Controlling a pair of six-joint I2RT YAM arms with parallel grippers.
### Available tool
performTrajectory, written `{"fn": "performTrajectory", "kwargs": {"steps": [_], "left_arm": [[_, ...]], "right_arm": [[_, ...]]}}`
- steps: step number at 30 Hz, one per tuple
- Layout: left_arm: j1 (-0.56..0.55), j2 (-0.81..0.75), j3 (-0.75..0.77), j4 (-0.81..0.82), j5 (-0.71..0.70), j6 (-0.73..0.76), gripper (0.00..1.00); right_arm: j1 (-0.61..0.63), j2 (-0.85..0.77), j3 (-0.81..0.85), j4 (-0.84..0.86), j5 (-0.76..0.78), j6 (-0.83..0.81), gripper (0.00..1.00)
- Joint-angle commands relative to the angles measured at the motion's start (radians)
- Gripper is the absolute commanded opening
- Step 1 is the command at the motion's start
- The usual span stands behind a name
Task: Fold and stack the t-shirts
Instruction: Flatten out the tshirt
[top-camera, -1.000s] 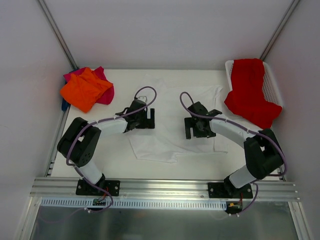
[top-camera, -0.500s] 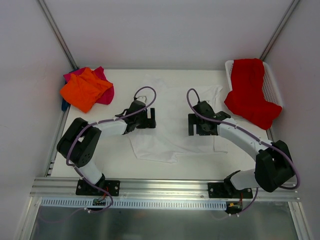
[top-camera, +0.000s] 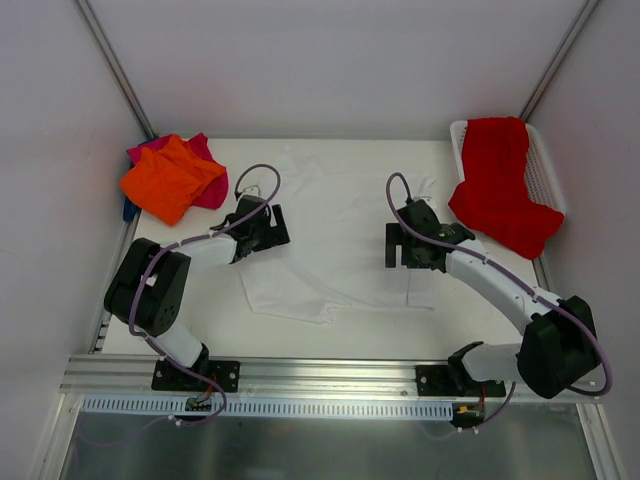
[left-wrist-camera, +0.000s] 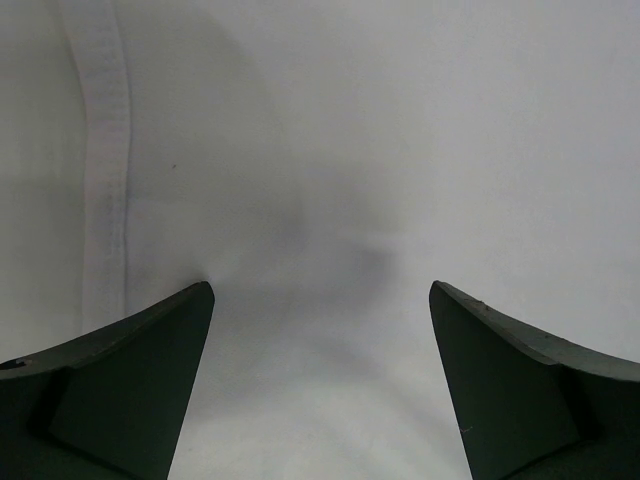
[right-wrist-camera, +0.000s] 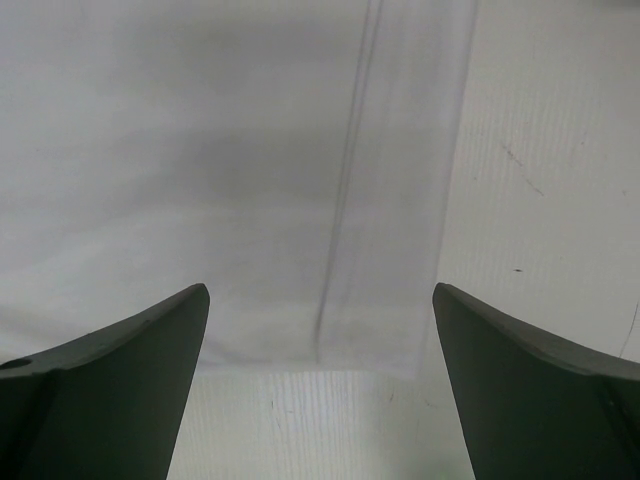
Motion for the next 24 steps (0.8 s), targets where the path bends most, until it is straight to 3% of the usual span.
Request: {"fn": "performTrajectory", "kwargs": {"steps": [1, 8, 18, 24], "left_arm": [[0.027, 0.015, -0.036, -0.207, -0.076, -0.086, 0.93], [0.014, -0.021, 0.005, -0.216, -0.091, -0.067, 0.92], [-0.163, -0.322, -0.013, -0.27, -0.064, -0.076, 0.91], [-0.172, -0.457, -0.041, -0.286, -0.013, -0.059, 0.92]], "right_arm": [[-0.014, -0.052, -0.008, -0.029, 0.018, -0.017, 0.99], [-0.018, -0.052, -0.019, -0.027, -0.034, 0.007, 0.99], [0.103, -0.153, -0.192, -0.009, -0.091, 0.205, 0.99], [0.147, -0.205, -0.318, 0.004, -0.089, 0.263, 0.89]]}}
